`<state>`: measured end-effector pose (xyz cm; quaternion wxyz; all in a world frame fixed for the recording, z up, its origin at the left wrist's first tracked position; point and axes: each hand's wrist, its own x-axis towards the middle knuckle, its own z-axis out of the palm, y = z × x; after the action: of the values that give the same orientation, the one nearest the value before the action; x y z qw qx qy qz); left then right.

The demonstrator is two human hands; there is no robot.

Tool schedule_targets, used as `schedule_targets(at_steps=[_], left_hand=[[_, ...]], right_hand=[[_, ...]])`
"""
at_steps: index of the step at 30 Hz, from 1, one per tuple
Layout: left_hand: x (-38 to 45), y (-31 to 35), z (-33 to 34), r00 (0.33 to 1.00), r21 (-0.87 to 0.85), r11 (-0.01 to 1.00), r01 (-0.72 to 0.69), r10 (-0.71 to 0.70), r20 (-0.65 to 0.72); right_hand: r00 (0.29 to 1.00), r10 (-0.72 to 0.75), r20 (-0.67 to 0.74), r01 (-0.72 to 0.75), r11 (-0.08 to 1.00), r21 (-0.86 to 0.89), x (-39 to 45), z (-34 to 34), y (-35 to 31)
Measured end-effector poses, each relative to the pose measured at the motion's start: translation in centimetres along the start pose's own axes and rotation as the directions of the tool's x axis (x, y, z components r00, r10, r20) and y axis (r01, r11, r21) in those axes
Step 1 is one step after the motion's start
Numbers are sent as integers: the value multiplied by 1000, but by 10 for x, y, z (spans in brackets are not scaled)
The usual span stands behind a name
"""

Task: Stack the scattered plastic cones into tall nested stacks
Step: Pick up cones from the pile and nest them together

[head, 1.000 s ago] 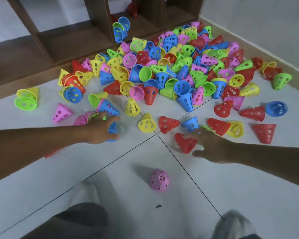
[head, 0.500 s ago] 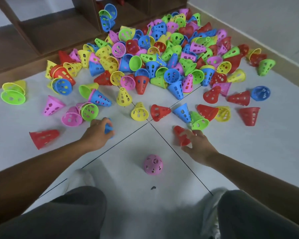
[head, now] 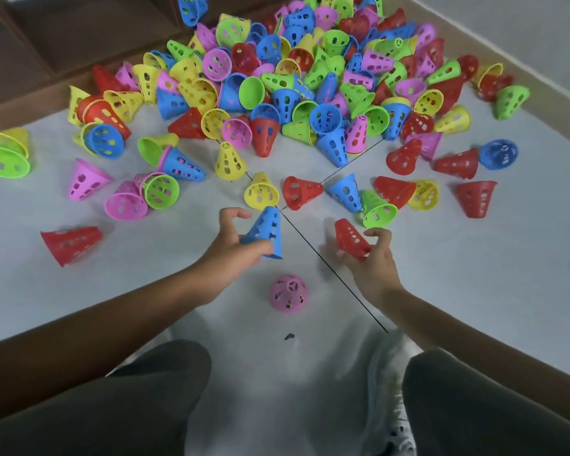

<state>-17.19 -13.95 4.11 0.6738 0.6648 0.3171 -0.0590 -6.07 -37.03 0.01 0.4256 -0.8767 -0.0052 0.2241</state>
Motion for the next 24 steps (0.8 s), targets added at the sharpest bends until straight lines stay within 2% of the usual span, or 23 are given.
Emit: schedule_targets(at_steps=[5, 8, 10, 13, 15, 20, 24], left_hand=[[-16, -1, 18, 983, 75, 992, -101, 88, 159], [-21, -10, 20, 960, 126, 980, -152, 117, 254], [-22, -22, 20, 949, 199, 962, -186, 124, 289], [-20, -35, 23, 932, 381, 878, -291, 171, 318], [-19, -39, 26, 925, 418, 844, -335, 211, 316], [-1, -48, 21, 907, 513, 749, -420, 318, 278], [18, -56, -5, 914, 649, 655, -387, 364, 177]], right_hand=[[992, 127, 24, -128, 943, 308, -10, -4, -7], [988, 140, 59, -152, 901, 407, -16, -6, -14], [991, 113, 69, -132, 899, 417, -19, -5, -17], [994, 74, 86, -103, 904, 415, -24, -3, -19], [993, 56, 108, -97, 901, 422, -29, -5, -21], [991, -13, 131, -33, 940, 341, -37, -9, -29], [986, -66, 155, 12, 946, 323, -37, 3, -45]])
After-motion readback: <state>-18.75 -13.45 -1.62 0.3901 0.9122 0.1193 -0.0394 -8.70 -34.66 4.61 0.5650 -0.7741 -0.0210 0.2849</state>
